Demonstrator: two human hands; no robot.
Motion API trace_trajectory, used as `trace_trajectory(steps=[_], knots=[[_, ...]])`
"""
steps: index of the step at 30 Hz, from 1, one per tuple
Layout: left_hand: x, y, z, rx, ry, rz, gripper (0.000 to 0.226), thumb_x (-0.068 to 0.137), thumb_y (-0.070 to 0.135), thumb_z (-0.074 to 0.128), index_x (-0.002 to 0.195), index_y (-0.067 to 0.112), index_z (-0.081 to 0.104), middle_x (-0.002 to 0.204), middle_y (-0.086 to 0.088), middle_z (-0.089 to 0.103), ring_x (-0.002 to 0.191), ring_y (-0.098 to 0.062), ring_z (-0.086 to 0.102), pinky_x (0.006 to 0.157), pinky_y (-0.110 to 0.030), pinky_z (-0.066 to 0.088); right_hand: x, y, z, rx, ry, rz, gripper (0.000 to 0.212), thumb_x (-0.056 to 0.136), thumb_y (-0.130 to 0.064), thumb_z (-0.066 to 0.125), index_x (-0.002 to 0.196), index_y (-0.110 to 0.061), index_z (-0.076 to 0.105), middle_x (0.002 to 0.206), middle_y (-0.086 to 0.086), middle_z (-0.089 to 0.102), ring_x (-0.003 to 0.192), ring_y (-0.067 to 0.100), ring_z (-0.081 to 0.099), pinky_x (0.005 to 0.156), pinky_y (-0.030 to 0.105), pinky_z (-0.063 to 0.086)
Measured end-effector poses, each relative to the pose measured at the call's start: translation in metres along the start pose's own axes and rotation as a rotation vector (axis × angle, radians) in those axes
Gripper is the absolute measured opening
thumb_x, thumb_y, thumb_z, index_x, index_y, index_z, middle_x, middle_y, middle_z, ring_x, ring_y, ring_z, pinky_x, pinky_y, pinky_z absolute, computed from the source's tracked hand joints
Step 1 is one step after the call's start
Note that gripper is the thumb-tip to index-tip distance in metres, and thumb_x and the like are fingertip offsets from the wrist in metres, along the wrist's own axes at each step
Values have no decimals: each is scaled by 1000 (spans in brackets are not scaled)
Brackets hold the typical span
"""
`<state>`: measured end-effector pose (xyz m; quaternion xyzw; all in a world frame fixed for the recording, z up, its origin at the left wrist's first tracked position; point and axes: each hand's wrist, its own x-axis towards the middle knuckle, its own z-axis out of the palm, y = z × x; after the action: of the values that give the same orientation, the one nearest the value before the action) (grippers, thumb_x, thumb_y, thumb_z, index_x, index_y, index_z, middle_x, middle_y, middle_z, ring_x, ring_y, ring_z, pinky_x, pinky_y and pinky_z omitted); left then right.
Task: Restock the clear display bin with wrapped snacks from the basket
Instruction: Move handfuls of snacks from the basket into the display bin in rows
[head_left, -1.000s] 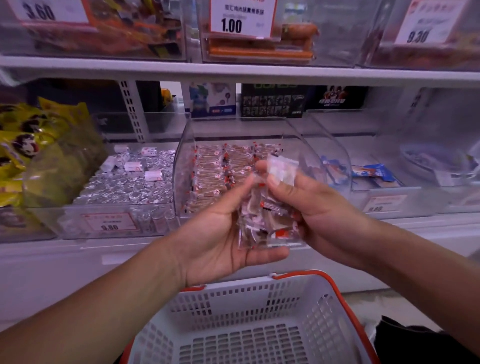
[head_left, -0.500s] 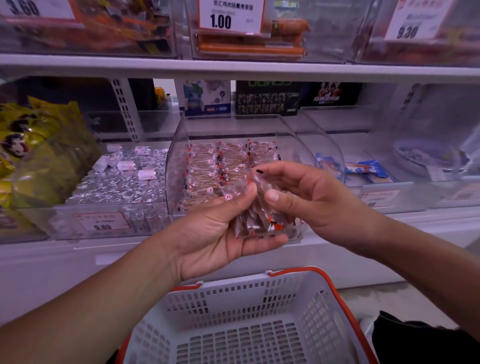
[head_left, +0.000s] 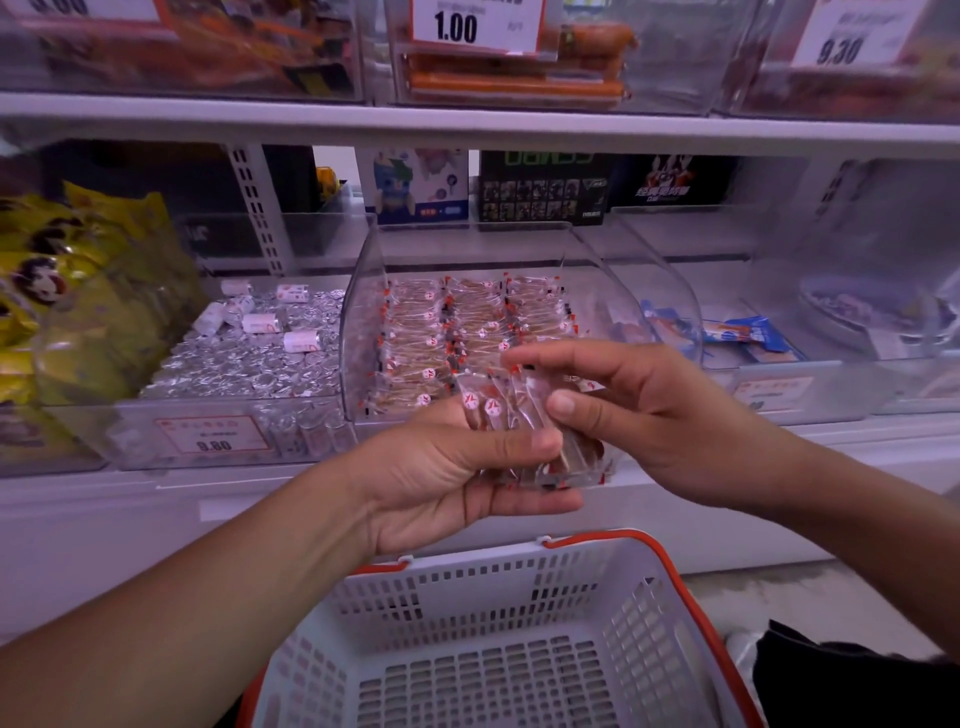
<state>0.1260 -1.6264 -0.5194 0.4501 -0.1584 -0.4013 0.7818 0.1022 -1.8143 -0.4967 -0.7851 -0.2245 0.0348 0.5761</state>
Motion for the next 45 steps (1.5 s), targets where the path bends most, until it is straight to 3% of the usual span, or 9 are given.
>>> trace_trajectory(steps=[3,8,12,16,24,30,33,38,45], knots=[[3,-1,0,64,55,-6,35,64,-3,76,94,16,79,96,-7,75,86,-18,73,64,-32,60,2,1,0,-46,10,-8,40,90,-15,56,130,-8,59,108,-8,70,101,1,63,87,16,48],[5,1,4,289,35,-68,44,70,-6,75,107,17,75,90,-3,71,81,-13,71,66,-29,60,1,-7,-12,-56,-218,41,60,92,0,56,148,-14,38,148,-5,48,132,11,51,107,26,43],[6,-2,6,337,85,-115,43,74,-8,74,115,-2,64,85,-5,69,79,-15,71,64,-29,59,-1,-7,-15,-257,-337,90,64,92,3,57,149,-10,32,150,-2,44,139,5,39,116,27,31],[4,1,10,288,76,-133,41,63,2,76,103,6,71,85,-5,73,76,-14,72,61,-27,59,-5,-14,-20,-131,-382,159,67,91,10,52,150,-10,28,151,-2,42,139,3,39,111,17,33],[-1,11,10,328,43,-138,45,71,5,76,113,10,63,91,-7,75,79,-16,73,56,-23,57,-5,-19,-26,-277,-241,60,70,74,2,80,136,-12,51,128,1,62,122,14,58,106,32,46],[7,14,15,335,167,-29,54,69,54,73,107,16,70,84,-3,72,66,-12,67,45,-23,52,-5,-23,-28,-361,-104,-6,50,68,1,86,110,-10,61,98,9,69,90,33,66,84,50,54],[15,22,20,328,257,37,68,74,78,46,97,18,68,82,-6,72,58,-15,65,46,-26,49,5,-33,-25,-574,-44,-78,46,62,-9,84,100,-19,59,86,-1,67,76,18,64,73,40,53],[26,50,16,301,286,106,87,89,79,16,120,10,59,100,-13,71,72,-22,66,60,-34,51,49,-61,-34,-998,-151,-103,50,59,-36,77,106,-27,64,89,-13,68,79,3,63,75,29,53],[27,47,-23,1028,663,429,67,74,85,22,101,33,55,106,-8,63,93,-17,61,87,-46,54,83,-44,-84,-1054,-183,158,37,63,-31,79,97,-23,67,85,-10,69,77,11,64,77,38,53]])
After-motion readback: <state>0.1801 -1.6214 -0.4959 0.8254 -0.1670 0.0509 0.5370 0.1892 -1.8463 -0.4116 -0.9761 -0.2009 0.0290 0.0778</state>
